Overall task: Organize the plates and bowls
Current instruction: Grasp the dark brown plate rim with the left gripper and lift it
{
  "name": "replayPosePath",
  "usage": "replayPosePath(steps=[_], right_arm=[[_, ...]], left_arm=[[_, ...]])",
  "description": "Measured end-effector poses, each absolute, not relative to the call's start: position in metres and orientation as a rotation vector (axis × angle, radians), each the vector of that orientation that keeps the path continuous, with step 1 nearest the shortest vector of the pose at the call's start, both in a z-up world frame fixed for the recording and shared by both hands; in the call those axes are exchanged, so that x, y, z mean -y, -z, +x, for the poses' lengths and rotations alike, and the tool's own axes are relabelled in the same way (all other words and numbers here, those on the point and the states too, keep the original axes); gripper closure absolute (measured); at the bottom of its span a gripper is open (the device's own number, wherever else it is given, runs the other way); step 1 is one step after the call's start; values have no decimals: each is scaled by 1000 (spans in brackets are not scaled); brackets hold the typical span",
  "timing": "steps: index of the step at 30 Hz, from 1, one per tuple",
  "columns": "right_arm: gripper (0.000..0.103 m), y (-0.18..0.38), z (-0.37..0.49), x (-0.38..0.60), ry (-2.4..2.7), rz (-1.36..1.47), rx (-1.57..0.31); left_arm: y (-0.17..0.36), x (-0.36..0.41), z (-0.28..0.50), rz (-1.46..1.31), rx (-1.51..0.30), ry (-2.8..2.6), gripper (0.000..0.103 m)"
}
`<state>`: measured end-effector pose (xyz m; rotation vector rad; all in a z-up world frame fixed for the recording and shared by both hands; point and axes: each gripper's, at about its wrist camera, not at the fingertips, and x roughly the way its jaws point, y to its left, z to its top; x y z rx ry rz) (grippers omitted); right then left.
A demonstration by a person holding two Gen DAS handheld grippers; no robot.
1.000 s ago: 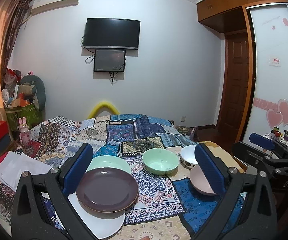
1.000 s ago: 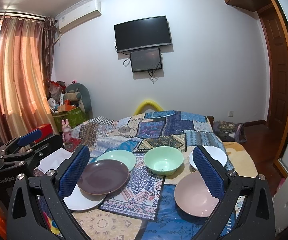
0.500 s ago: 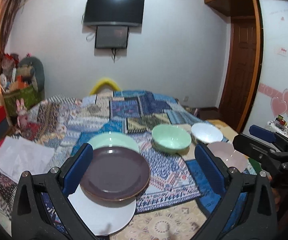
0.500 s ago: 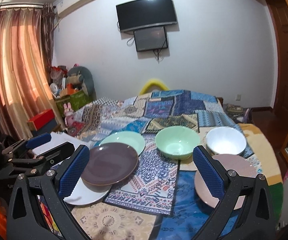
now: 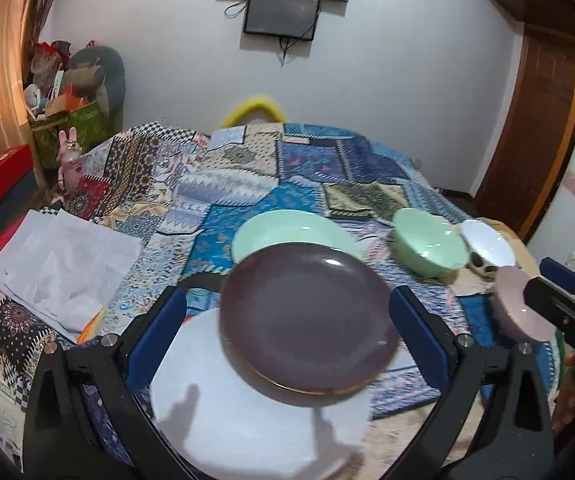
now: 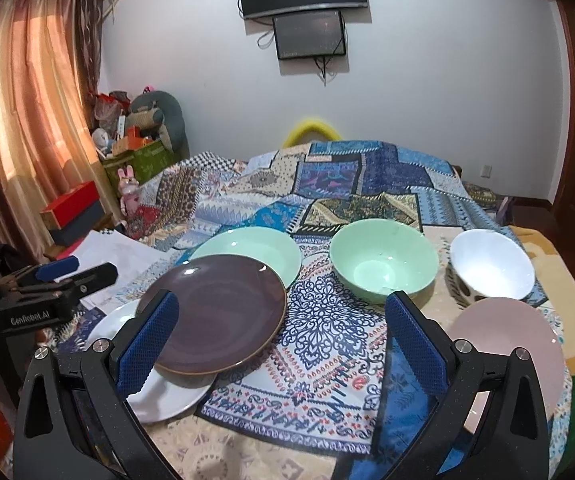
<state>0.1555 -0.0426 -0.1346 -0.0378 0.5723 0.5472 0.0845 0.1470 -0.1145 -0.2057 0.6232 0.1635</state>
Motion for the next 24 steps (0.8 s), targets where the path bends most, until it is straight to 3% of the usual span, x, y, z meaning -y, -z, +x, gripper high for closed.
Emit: replayPosePath(steps=[9,14,19,24], right_arm=[[3,161,186,19,-547,-62,-669],[17,181,200,5,-565,-76,-746],[35,201,215,-4,-587,-68,-854],[42,213,222,-4,-581,-47,-918]], left_arm=[[146,-197,130,-204,-784,-164,0],[167,-216,149,-246,-850,-129,1],[183,-230,166,-275,-915,-100,30],[194,-238,179,-283,-960,-76,44]])
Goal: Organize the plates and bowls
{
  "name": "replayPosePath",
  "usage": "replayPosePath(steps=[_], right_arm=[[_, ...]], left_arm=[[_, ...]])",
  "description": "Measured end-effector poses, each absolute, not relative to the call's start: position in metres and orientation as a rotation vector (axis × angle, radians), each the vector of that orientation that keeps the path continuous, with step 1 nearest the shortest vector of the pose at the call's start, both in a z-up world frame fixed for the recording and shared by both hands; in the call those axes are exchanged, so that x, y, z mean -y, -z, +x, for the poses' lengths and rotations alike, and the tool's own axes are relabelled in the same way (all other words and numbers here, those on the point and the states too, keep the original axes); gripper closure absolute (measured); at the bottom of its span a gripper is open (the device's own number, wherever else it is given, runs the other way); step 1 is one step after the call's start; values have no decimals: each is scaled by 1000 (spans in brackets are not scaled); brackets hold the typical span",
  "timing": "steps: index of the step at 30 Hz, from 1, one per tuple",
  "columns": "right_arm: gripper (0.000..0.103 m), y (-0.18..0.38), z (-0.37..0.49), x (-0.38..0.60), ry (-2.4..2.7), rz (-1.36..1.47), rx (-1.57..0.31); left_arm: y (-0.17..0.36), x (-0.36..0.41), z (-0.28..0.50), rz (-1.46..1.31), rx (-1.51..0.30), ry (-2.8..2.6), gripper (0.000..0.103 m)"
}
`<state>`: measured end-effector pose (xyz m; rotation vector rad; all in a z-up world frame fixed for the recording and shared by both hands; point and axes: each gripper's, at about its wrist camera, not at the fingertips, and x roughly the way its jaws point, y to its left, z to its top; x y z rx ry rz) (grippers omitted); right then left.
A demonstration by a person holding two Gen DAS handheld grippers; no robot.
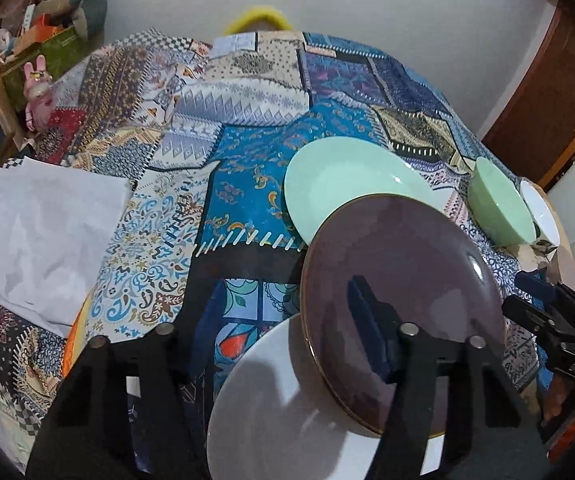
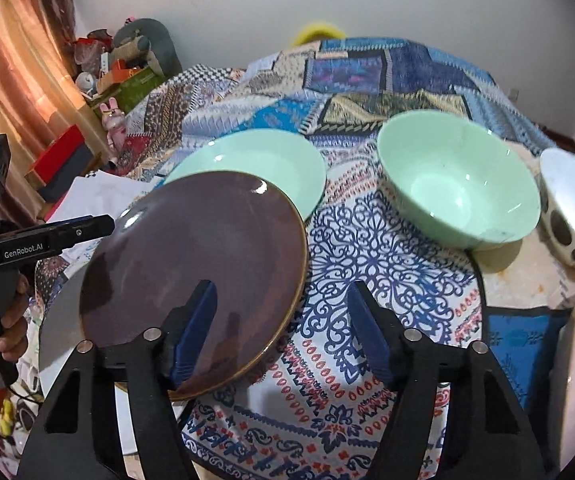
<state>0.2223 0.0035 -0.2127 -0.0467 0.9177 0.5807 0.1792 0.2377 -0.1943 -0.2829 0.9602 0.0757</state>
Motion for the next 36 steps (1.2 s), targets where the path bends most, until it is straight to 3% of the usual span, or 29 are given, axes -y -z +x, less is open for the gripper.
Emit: replayPosePath(steps=[4,11,21,36], right_arm=[[54,220,227,-5,-591,-33,-972],[68,223,230,-8,-620,-16,-1005],[72,228,234,-16,-636,-23,-1036],[73,219,231,-6,-616,45,-1024]], left_arm=[[203,-238,187,-303,-1005,-39,58],[212,-233,193,-295,-1041,-9,65],[216,-224,198,-300,-1068,45,73],[208,-214,194,-287,-1064,17,73]])
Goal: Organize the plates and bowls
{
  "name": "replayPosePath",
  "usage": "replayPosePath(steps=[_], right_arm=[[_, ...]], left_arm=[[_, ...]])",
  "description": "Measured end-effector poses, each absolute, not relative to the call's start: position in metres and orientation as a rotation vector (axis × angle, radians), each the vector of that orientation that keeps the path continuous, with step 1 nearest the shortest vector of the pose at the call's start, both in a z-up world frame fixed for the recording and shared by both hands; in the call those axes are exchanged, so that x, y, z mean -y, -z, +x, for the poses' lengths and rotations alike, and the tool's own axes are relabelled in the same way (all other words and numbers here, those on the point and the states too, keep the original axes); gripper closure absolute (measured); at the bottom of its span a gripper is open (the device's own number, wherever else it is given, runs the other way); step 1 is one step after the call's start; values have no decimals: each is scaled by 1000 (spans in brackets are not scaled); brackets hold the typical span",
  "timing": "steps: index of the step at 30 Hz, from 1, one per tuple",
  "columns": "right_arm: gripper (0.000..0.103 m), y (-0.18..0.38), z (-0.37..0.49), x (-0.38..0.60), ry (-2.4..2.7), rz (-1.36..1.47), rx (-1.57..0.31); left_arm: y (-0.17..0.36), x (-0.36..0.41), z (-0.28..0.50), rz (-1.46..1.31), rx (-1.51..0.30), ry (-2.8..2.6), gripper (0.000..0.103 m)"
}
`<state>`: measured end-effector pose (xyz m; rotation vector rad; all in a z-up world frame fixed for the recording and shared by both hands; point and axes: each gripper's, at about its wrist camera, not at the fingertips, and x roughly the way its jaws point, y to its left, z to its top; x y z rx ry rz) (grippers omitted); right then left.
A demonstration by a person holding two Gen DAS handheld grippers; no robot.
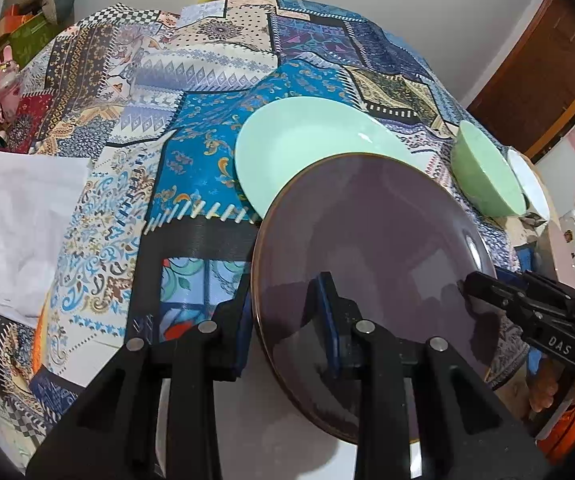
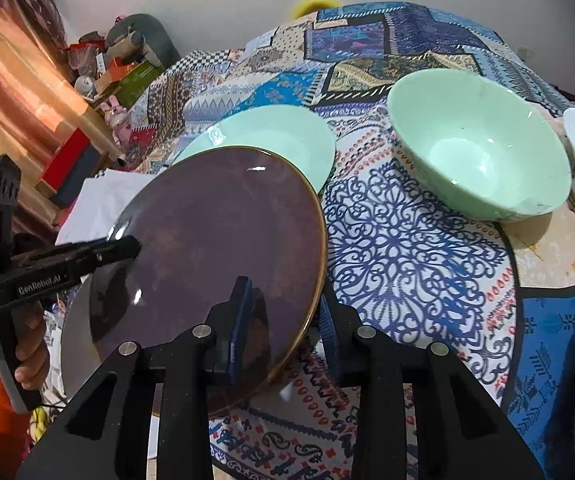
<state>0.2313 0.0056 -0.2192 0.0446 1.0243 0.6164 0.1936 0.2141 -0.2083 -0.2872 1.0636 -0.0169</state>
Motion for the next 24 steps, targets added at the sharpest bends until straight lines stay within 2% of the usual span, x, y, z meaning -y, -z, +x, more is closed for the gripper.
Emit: replayPosePath(steps=[24], right_arm=[[73,179,201,37,-614,87,-929]], left_arm=[[163,-169,155,-298,-1005,58,73]])
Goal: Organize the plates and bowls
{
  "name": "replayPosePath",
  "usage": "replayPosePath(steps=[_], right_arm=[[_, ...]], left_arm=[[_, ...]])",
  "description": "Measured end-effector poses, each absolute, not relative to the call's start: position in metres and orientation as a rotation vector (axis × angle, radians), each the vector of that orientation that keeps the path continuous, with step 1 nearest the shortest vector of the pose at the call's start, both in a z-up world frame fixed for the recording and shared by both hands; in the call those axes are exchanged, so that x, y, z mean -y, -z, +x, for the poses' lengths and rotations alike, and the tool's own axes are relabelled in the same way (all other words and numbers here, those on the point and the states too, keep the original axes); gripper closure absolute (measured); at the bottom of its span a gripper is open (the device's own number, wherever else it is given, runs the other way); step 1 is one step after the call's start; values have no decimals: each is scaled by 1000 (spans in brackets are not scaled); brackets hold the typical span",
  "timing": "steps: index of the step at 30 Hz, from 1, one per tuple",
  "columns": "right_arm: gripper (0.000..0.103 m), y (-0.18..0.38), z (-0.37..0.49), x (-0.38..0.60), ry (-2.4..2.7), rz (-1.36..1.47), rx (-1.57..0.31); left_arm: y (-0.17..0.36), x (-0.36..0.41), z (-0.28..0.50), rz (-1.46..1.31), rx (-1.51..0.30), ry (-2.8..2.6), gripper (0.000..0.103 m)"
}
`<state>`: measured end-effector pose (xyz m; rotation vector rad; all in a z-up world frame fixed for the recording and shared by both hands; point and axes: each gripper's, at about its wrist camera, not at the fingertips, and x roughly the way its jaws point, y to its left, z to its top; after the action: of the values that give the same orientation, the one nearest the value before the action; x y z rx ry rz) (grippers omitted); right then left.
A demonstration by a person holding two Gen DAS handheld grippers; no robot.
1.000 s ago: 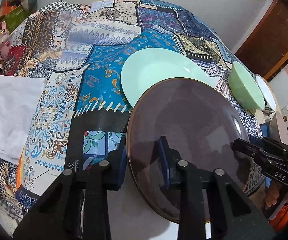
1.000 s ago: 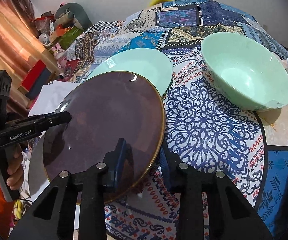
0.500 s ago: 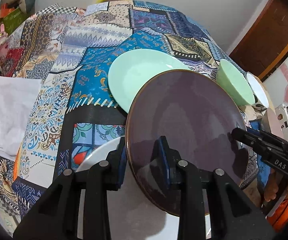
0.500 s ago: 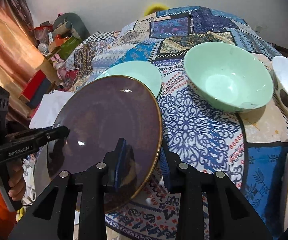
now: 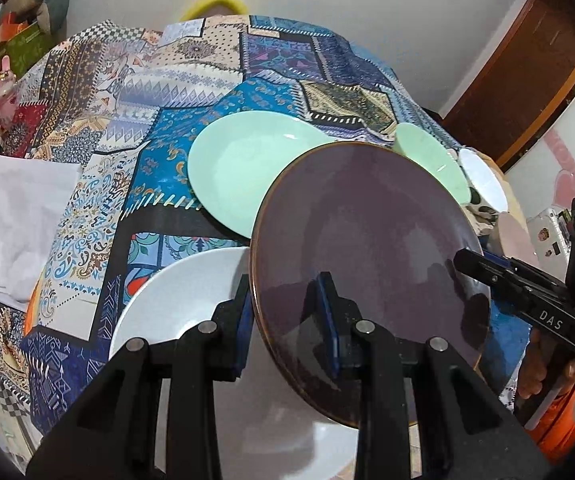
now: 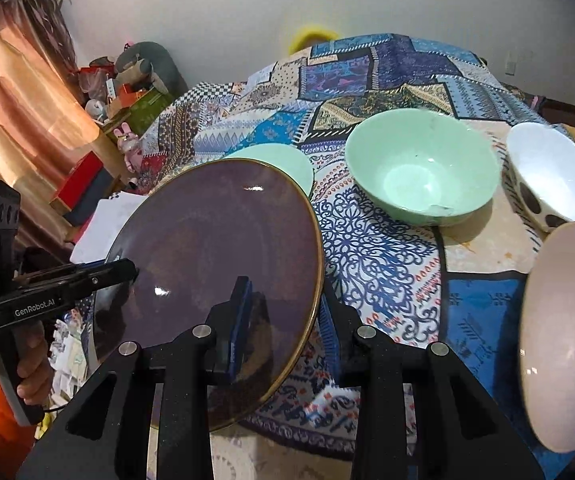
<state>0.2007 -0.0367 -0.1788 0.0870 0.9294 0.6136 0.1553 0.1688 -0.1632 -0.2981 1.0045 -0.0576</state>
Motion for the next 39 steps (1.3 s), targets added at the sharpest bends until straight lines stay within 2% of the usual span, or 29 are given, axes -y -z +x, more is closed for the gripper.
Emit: replayPosePath(steps=[20,39], right_arm=[[73,160,163,91,-592,107,-891],[73,188,152,132,-561,129,-941]], left_arm=[[131,-109,116,-292,-978,114,73],[163,-65,109,-282,-1082,155,73]])
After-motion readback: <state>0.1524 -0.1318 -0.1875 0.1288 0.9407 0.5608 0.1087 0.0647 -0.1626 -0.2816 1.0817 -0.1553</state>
